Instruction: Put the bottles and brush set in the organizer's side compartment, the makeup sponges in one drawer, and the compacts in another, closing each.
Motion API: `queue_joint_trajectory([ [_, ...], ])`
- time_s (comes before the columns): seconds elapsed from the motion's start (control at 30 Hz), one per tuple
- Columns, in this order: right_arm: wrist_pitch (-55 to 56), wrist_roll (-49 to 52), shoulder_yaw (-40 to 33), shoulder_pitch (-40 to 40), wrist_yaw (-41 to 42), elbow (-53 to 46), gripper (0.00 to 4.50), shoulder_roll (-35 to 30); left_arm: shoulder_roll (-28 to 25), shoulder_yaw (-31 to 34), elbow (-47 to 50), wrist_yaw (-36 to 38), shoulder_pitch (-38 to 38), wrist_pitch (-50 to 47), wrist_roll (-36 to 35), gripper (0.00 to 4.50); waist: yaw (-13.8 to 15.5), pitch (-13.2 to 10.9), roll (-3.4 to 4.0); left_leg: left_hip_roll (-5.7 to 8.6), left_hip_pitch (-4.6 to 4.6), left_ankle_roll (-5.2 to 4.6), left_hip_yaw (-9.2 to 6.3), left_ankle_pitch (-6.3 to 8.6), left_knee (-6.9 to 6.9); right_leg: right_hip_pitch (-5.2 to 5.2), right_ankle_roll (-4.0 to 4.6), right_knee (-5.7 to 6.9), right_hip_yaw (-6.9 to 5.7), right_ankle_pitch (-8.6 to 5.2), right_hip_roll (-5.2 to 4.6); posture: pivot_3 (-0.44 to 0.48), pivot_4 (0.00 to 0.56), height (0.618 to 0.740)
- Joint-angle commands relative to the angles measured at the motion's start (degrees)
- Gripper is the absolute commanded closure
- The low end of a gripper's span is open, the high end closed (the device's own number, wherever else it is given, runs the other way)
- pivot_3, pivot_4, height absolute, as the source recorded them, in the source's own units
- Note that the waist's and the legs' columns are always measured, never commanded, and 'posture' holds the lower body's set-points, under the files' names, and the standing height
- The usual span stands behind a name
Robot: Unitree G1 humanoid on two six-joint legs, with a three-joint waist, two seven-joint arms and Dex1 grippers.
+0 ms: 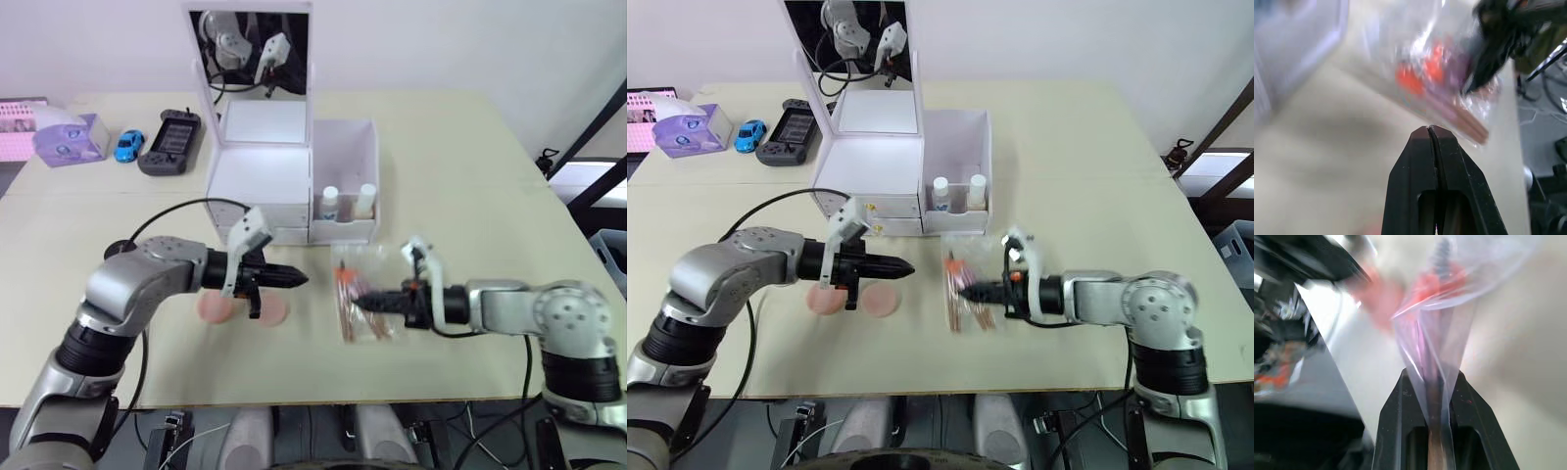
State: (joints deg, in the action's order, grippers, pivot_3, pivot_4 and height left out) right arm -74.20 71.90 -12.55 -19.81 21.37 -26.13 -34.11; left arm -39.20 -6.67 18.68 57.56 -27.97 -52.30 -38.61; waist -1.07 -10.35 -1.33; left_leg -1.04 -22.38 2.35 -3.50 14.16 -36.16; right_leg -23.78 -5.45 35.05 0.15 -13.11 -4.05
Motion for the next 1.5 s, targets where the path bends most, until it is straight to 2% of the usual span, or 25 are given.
queue_joint_trajectory([
  [0.03,13.1,-5.2,-3.7,-4.1,11.3,-6.8,4.46,-4.6,0.0,6.7,2.4,0.8,1.3,4.4,-2.8,4.5,0.1,0.0,0.03,-0.01,0.03,0.0,0.0,0.0,-0.01,0.02,-0.01,0.01,-0.01,-0.01,0.0,0.0,0.15,0.74],
  [0.1,14.4,-5.1,-3.1,-7.4,13.5,-4.1,4.46,-5.9,2.2,9.6,3.0,0.5,2.5,6.9,-5.1,4.5,0.2,0.0,0.0,-0.01,0.02,0.0,0.0,0.0,-0.07,0.04,0.01,0.0,-0.01,0.0,-0.01,0.0,0.15,0.74],
  [0.17,20.3,-10.7,0.0,-14.6,17.3,0.8,4.46,-5.9,4.0,12.2,3.9,-2.0,3.4,8.4,-5.7,4.5,0.1,0.0,-0.01,0.0,0.05,0.01,0.05,0.0,-0.12,0.1,0.04,-0.04,0.01,0.02,-0.06,0.0,0.15,0.74],
  [0.23,28.9,-21.0,6.0,-21.9,23.2,7.2,4.46,-7.3,5.4,14.2,3.8,-2.5,3.3,8.9,-7.7,4.5,0.0,-0.1,0.07,0.0,0.03,0.01,0.08,0.0,-0.18,0.1,0.1,-0.05,0.03,0.06,-0.07,0.0,0.15,0.74],
  [0.37,44.4,-36.4,14.8,-30.7,33.6,20.8,4.46,-7.9,6.6,17.4,2.2,-3.8,2.0,5.5,-15.0,4.5,0.3,-0.1,0.06,0.0,0.06,0.01,0.04,0.0,-0.06,0.07,0.13,-0.03,0.03,0.08,-0.01,0.0,0.15,0.74],
  [0.5,61.0,-44.5,16.6,-40.8,42.1,41.6,4.46,-3.5,6.9,20.4,1.7,-6.8,1.7,3.8,-19.8,4.5,0.0,-0.2,0.08,0.02,-0.02,0.01,0.12,0.0,-0.05,0.04,0.18,-0.04,0.09,0.15,-0.04,0.0,0.15,0.74],
  [0.7,76.2,-51.0,16.4,-51.8,48.7,69.2,4.46,3.9,5.9,20.3,1.7,-8.7,3.3,4.3,-19.9,4.5,-0.1,-0.2,0.08,0.03,0.06,0.01,0.14,0.0,0.05,0.0,-0.03,0.05,0.13,0.26,-0.02,0.0,0.15,0.74],
  [0.83,82.2,-53.7,15.3,-54.6,50.3,80.2,4.46,6.9,5.7,19.7,2.2,-9.0,4.0,4.8,-19.8,4.5,0.0,-0.2,0.1,0.03,0.07,0.02,0.13,-0.01,0.04,0.03,-0.01,0.06,0.13,0.26,-0.02,0.0,0.15,0.74],
  [1.03,87.0,-56.4,13.0,-55.6,49.6,91.6,4.46,9.8,5.0,19.5,2.7,-9.6,4.8,5.6,-19.2,4.5,-0.1,-0.2,0.12,0.06,0.04,0.1,0.14,-0.05,0.03,0.02,0.0,0.05,0.15,0.27,-0.05,0.0,0.15,0.74],
  [1.5,89.8,-61.6,8.6,-55.6,44.2,99.6,4.46,14.8,3.3,19.7,3.2,-10.8,4.0,5.3,-19.6,4.5,-1.3,-0.2,0.15,0.06,0.09,0.24,0.12,-0.13,0.04,0.04,0.01,0.14,0.16,0.29,-0.05,0.0,0.15,0.74],
])
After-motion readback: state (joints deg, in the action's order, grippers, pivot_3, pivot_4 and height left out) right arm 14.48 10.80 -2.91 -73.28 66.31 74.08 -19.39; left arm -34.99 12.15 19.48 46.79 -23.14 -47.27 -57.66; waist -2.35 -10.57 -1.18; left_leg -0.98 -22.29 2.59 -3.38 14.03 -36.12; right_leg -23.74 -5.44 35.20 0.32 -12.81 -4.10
